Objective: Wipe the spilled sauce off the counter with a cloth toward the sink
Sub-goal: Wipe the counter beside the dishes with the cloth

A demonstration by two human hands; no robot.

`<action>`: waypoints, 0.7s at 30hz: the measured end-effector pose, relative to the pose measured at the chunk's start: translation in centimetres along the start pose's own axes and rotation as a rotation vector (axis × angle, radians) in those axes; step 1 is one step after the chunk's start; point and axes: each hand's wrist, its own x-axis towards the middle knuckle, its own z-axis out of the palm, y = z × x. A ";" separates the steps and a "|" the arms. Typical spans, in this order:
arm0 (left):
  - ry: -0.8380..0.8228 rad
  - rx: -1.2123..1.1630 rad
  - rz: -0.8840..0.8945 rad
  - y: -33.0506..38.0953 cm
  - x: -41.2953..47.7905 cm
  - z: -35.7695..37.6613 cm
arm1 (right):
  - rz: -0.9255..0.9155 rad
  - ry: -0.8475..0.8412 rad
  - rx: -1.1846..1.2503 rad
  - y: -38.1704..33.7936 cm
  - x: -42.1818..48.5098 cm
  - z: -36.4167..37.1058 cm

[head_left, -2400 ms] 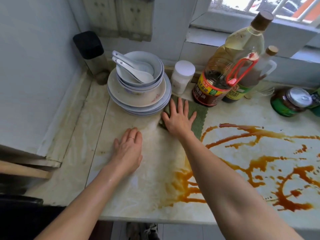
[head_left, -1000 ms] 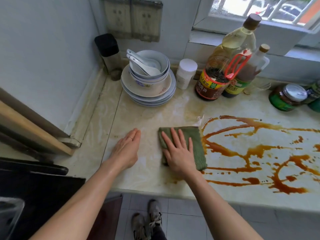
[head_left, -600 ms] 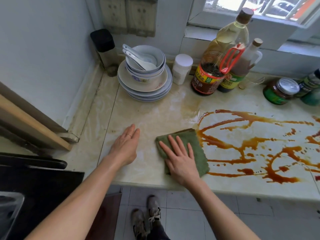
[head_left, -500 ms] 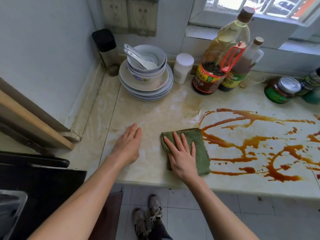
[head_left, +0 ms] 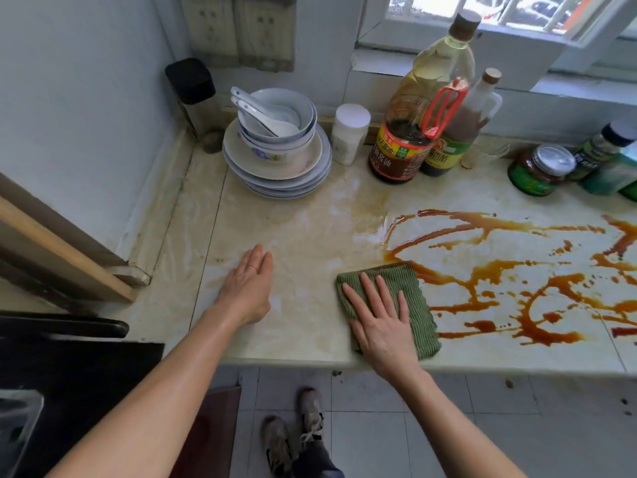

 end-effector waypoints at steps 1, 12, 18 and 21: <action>-0.003 0.008 -0.007 0.1 0.0 0.1 | 0.044 0.011 0.010 -0.8 0.0 0.2; -0.003 0.051 -0.034 0.4 0.3 0.4 | -0.287 0.032 0.026 -0.7 -2.0 0.2; -0.006 0.018 -0.069 1.3 0.3 -0.1 | 0.075 0.092 0.203 -0.2 -0.9 0.2; 0.038 -0.005 -0.100 2.0 0.5 -0.3 | -0.049 0.087 0.215 -3.0 -1.8 0.6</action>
